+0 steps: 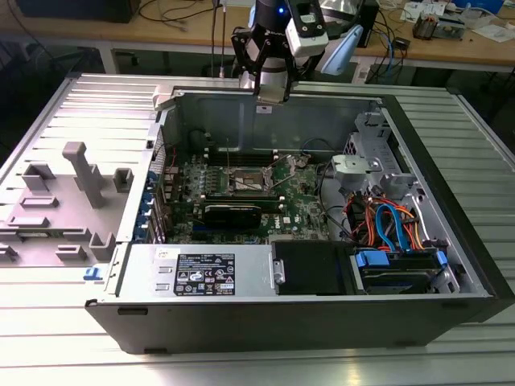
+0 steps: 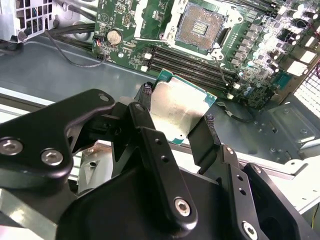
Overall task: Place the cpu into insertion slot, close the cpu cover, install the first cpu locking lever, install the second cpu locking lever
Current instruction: 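Place the cpu into insertion slot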
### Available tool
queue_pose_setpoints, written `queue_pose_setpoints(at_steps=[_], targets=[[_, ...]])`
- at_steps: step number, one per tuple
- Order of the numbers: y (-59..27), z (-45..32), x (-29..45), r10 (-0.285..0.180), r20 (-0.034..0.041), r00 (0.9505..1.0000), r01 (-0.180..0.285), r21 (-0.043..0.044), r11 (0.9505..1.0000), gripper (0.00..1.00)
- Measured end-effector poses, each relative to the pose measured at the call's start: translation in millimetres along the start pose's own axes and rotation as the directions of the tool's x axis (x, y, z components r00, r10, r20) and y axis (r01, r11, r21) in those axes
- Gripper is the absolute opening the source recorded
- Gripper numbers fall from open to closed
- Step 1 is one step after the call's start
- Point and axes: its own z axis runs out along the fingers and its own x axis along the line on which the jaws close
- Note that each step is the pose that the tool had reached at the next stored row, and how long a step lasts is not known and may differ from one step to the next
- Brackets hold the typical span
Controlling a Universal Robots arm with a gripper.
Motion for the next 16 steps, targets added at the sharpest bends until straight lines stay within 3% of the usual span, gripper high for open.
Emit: queue_pose_setpoints(at_steps=[7,16], targets=[[-0.2,2.0,-0.1,0.094,0.0083,0.9955,-0.094,-0.0023,0.9956,0.54],[-3.5,3.2,-0.7,0.115,0.0102,0.9933,-0.115,-0.0028,0.9933,0.54]])
